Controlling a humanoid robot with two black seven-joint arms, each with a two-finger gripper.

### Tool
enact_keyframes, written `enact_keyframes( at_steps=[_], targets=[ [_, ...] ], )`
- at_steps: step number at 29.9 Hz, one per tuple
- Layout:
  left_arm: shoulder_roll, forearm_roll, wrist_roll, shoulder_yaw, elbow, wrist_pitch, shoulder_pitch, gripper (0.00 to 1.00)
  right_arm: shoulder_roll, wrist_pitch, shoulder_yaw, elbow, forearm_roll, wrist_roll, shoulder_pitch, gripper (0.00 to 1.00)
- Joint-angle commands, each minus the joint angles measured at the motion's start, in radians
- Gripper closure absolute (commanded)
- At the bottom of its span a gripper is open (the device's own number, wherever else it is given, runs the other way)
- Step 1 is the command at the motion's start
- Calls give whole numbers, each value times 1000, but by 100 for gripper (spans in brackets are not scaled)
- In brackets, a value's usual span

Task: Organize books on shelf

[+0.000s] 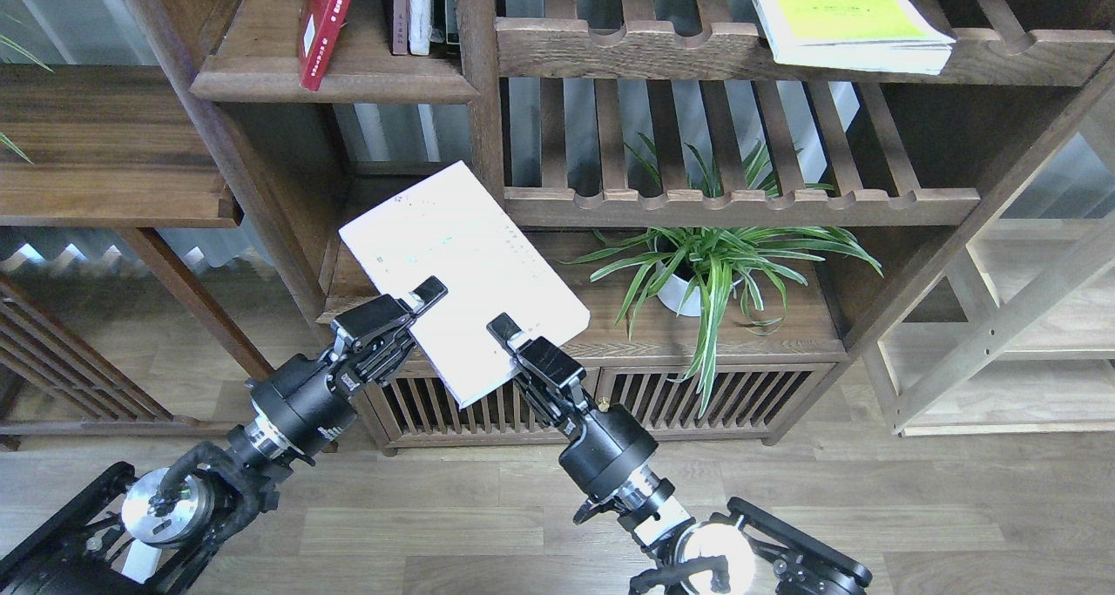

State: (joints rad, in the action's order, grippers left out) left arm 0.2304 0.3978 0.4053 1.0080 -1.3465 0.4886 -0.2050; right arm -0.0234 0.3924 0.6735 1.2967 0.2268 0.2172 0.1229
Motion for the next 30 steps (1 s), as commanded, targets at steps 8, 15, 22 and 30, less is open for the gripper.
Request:
enact_keyframes(
  at_steps=[8,15,22,30],
  targets=[
    [6,-112,-5,66,-12,0,27,100,-9,-30,72,-22,-1,1,-2,60],
    [-3,-263,-36,170,-88,0,102,100,-26,-69,130,-48,0,1,-9,51],
    [-17,-462,-134,273,-147,0,148,100,-30,-72,207,-79,3,1,-14,49],
    [-23,-668,-155,365,-221,0,242,100,-32,-70,251,-108,8,-1,-11,47]
  ],
)
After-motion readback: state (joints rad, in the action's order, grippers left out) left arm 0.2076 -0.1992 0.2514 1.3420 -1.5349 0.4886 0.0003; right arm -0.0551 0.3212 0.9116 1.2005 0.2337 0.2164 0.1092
